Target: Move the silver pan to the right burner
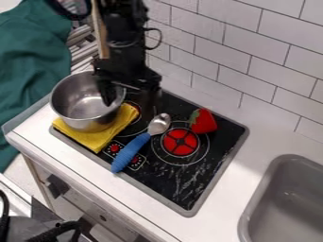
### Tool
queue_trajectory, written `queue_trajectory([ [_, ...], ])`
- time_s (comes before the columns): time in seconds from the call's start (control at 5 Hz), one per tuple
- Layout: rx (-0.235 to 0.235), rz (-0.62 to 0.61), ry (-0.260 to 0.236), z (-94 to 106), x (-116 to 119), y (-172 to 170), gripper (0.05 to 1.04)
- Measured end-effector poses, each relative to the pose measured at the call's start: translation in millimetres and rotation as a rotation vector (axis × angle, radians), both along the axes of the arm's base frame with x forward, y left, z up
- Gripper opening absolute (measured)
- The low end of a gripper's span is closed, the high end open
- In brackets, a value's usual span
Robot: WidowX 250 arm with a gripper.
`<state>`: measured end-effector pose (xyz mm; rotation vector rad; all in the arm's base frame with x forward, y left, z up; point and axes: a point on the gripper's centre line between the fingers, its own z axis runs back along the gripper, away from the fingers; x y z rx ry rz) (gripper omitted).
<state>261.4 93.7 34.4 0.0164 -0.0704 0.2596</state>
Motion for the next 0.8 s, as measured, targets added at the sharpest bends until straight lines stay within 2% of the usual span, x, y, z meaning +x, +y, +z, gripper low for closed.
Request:
queue_trajectory([
  [0.2, -0.011, 0.009, 0.014, -9.2, -3.0, 7.8, 1.001],
  [0.4, -0.025, 0.011, 0.056, -25.4, -6.8, 14.7, 1.0],
  [0.6, -0.05, 0.025, 0.085, -41.0, -5.7, 18.5, 0.95],
  [0.8, -0.044, 0.03, 0.071, -42.4, -3.2, 19.2, 0.656],
])
